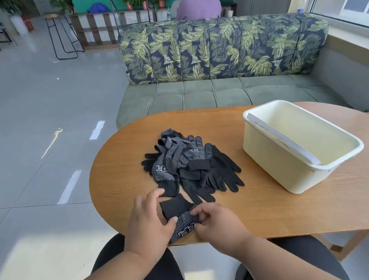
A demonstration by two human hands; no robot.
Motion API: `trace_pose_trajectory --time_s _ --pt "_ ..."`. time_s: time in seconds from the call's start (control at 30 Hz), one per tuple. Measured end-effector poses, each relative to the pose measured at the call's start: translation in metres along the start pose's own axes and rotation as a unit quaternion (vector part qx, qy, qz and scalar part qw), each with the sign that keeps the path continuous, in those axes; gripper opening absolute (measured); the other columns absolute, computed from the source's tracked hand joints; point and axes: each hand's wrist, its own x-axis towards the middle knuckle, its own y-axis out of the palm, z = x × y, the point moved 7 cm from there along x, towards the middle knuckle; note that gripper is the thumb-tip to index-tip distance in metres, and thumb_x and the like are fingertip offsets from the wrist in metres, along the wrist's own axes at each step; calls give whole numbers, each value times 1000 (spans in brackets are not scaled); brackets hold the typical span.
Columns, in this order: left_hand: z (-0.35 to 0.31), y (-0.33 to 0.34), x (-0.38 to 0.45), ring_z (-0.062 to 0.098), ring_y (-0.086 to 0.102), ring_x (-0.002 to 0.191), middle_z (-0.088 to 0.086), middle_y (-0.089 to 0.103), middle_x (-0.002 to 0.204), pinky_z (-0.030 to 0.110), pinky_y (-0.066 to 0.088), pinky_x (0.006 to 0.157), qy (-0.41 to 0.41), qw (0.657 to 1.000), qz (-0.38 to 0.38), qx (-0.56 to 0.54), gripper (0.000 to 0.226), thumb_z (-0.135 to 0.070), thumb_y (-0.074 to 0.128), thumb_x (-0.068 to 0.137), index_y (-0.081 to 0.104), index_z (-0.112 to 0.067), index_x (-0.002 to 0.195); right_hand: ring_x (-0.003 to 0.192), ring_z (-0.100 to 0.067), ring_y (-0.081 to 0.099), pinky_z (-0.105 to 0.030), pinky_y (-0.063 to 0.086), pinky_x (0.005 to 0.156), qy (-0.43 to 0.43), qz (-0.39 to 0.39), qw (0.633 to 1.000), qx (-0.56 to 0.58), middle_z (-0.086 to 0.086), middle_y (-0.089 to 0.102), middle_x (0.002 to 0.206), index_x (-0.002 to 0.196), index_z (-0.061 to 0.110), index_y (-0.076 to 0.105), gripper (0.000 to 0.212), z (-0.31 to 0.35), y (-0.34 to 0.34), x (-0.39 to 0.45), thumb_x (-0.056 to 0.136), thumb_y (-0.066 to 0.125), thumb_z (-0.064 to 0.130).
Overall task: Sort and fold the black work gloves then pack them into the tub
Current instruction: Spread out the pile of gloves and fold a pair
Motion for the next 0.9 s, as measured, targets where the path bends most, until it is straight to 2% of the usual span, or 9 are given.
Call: trace_pose_trajectory --time_s 0.1,0.17,0.27,0.4,0.47,0.57,0.63,0.73,0.9 --pt "-8 6 3 9 52 104 -18 55 106 23 45 84 81 991 41 93 17 -41 74 91 69 -38 107 80 -7 63 -21 56 79 -17 15 999 -27 10 62 97 110 34 70 31 0 -1 -2 82 74 22" --pt "-9 8 3 9 53 100 -21 62 97 24 46 82 101 987 53 111 5 -39 71 94 76 -37 95 76 -5 58 -20 55 77 -32 14 998 -46 10 59 95 111 33 69 32 2 -1 -2 82 74 21" --pt "-6 10 4 7 52 97 -23 68 94 24 45 84 99 989 57 97 9 -36 69 95 77 -37 91 71 -3 52 -17 50 72 -48 7 997 -65 10 57 92 112 31 69 32 4 0 -3 83 72 20" --pt "4 12 5 2 54 100 -24 66 97 26 48 89 87 989 106 55 16 -38 62 99 77 -37 96 72 -4 52 -12 45 68 -55 2 996 -67 9 57 94 113 34 68 33 3 0 -3 83 73 22" --pt "4 10 3 1 54 105 -26 63 104 29 51 94 100 985 133 50 23 -48 56 99 76 -39 109 73 -5 53 -12 45 67 -54 1 996 -67 9 57 94 112 36 67 33 0 1 -3 83 73 23" --pt "0 10 -4 1 45 117 -27 55 119 27 46 101 123 969 184 107 53 -71 53 87 60 -43 132 75 -7 54 -17 48 69 -51 -7 996 -71 10 57 93 110 36 68 30 -1 1 -2 83 73 23" --pt "-2 11 -9 4 44 120 -26 50 120 27 44 103 140 962 192 135 66 -76 55 80 53 -44 137 79 -8 56 -20 49 72 -50 -17 996 -76 11 56 90 108 35 69 25 1 1 -1 85 73 26" --pt "-2 14 -11 7 43 119 -23 48 118 29 43 103 147 960 192 142 67 -73 56 81 51 -43 141 81 -7 57 -19 48 73 -52 -33 995 -77 12 56 88 103 36 69 14 3 0 1 89 71 32" --pt "-5 14 -7 6 45 115 -21 49 112 26 43 98 141 960 204 126 51 -61 55 90 56 -43 138 84 -4 57 -13 42 72 -49 -49 997 -45 14 55 97 99 34 71 8 2 -4 -1 92 71 36"
